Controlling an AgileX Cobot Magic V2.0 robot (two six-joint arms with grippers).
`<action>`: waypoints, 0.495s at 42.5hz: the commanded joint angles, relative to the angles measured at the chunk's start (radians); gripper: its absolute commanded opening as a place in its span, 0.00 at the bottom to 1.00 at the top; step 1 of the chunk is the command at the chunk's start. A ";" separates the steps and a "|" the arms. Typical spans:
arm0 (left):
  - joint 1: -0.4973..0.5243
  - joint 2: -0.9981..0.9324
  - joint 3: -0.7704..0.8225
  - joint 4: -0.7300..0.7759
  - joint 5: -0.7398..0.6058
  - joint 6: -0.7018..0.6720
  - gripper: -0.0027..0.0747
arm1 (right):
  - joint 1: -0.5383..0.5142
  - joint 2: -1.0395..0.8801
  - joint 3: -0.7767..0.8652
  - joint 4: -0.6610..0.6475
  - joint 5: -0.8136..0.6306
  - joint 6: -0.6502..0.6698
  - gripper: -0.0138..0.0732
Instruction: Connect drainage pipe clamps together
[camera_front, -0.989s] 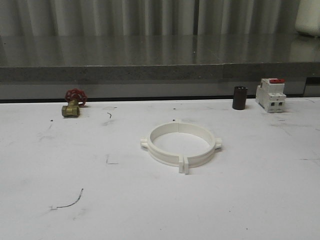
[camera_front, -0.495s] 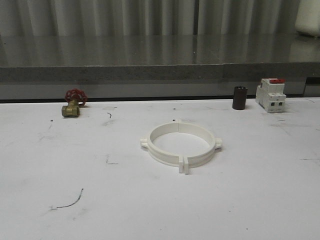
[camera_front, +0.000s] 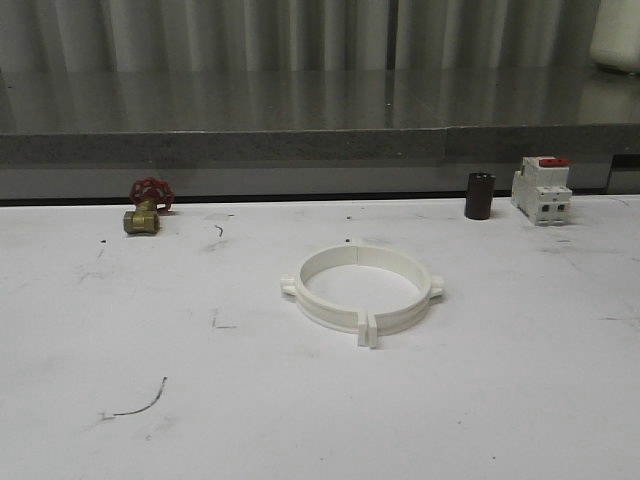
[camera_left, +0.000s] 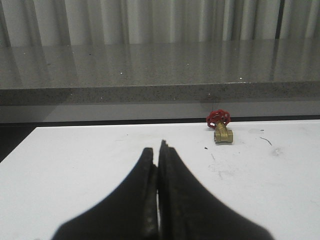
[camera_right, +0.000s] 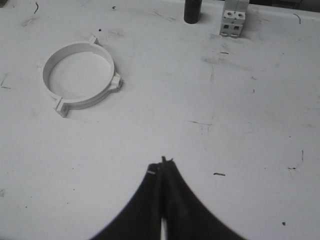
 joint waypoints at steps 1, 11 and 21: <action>0.001 -0.012 0.023 -0.001 -0.081 -0.004 0.01 | -0.006 0.001 -0.027 -0.010 -0.064 -0.006 0.02; 0.001 -0.012 0.023 -0.001 -0.081 -0.004 0.01 | -0.006 0.001 -0.027 -0.010 -0.064 -0.006 0.02; 0.001 -0.012 0.023 -0.001 -0.081 -0.004 0.01 | -0.018 -0.060 0.003 -0.044 -0.097 -0.006 0.02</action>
